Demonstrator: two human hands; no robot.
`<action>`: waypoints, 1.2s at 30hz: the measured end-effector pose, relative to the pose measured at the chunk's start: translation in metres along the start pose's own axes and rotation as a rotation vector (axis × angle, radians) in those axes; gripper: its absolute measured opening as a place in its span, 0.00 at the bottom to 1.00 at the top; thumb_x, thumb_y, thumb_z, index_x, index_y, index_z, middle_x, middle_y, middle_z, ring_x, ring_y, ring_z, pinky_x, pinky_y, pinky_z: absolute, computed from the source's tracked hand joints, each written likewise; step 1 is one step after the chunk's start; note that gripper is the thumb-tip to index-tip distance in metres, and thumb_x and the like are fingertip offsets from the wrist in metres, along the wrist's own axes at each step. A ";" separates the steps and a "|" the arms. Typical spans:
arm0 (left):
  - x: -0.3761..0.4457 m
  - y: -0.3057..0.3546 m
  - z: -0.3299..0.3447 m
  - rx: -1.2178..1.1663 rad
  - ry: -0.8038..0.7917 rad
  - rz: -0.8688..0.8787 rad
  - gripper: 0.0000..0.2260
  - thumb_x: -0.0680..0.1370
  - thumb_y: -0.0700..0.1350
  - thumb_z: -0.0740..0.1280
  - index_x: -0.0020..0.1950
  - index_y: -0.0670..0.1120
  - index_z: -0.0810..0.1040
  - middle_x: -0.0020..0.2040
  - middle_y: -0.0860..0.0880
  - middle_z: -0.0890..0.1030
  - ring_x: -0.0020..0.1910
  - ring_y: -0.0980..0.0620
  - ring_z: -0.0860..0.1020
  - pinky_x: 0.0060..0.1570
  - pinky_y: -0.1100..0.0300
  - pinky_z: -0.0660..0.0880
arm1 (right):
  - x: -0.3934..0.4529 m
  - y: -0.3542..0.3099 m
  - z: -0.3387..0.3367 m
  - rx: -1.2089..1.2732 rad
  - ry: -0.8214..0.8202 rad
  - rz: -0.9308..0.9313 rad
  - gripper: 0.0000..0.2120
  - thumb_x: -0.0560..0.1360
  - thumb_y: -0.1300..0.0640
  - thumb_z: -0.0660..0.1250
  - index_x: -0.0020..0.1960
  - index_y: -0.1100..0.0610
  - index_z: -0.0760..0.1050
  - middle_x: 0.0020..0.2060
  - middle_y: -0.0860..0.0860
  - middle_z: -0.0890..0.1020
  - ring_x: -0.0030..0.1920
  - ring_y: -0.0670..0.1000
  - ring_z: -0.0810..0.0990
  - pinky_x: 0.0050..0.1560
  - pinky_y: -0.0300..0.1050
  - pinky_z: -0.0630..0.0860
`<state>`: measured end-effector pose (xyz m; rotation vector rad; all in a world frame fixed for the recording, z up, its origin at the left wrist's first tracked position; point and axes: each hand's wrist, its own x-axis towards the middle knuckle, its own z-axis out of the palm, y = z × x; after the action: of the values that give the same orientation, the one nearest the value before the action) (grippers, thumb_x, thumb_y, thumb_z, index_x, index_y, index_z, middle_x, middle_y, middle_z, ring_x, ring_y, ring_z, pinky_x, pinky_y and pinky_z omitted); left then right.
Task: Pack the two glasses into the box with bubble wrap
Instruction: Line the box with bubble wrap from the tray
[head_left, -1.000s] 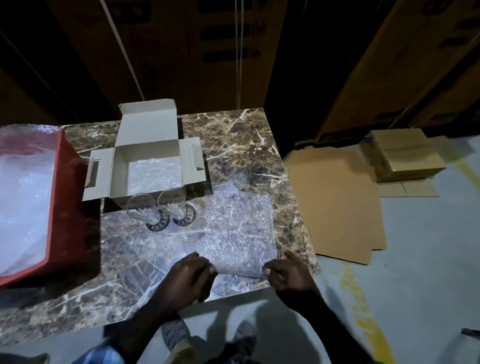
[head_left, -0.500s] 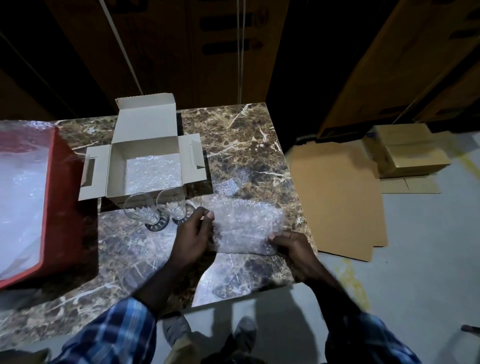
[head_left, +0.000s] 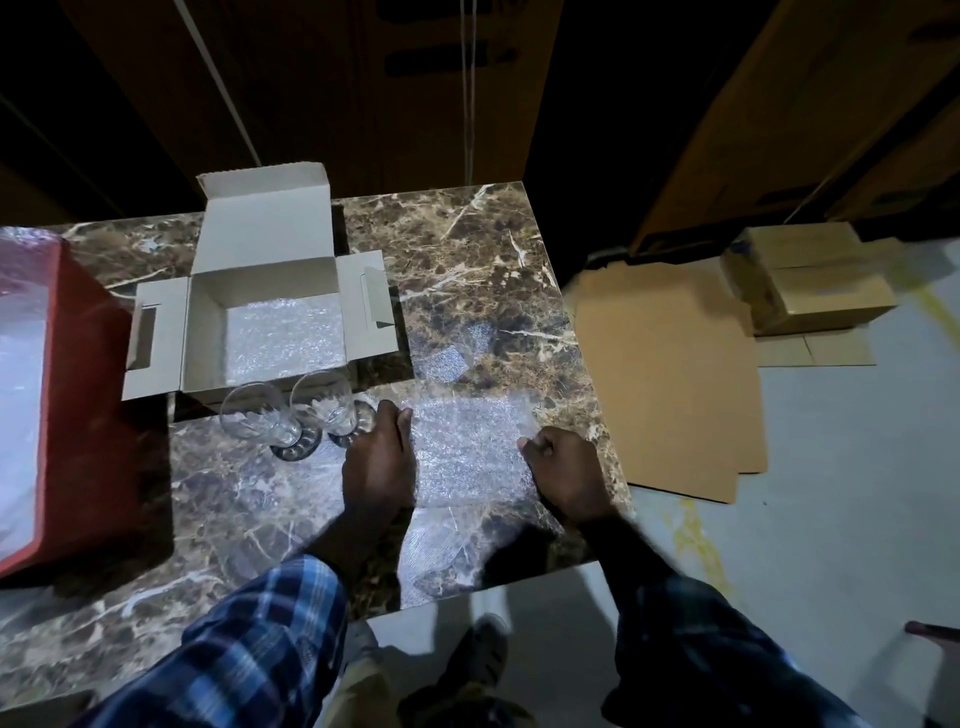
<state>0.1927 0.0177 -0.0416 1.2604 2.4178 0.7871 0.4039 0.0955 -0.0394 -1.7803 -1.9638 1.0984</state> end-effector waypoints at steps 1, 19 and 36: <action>0.000 0.000 0.000 0.029 -0.013 -0.015 0.11 0.85 0.49 0.58 0.53 0.41 0.71 0.34 0.36 0.78 0.34 0.35 0.78 0.32 0.55 0.64 | -0.001 -0.003 0.000 -0.033 0.003 0.014 0.22 0.77 0.50 0.70 0.31 0.58 0.65 0.25 0.53 0.70 0.29 0.52 0.69 0.34 0.47 0.66; -0.046 0.006 -0.009 0.035 0.164 0.095 0.16 0.80 0.47 0.61 0.64 0.40 0.73 0.59 0.41 0.75 0.55 0.39 0.76 0.51 0.49 0.73 | -0.021 -0.019 0.033 -0.536 0.389 -0.286 0.22 0.74 0.54 0.71 0.65 0.60 0.72 0.62 0.62 0.75 0.59 0.62 0.74 0.58 0.59 0.73; -0.045 -0.049 0.013 0.424 -0.284 0.418 0.30 0.85 0.59 0.50 0.82 0.43 0.50 0.82 0.47 0.48 0.81 0.51 0.45 0.78 0.47 0.46 | -0.020 0.026 0.052 -0.650 0.091 -0.435 0.36 0.82 0.35 0.48 0.80 0.60 0.56 0.80 0.56 0.56 0.79 0.54 0.56 0.78 0.57 0.55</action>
<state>0.1932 -0.0376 -0.0806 1.9300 2.1794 0.1576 0.3931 0.0578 -0.0866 -1.4819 -2.6654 0.2431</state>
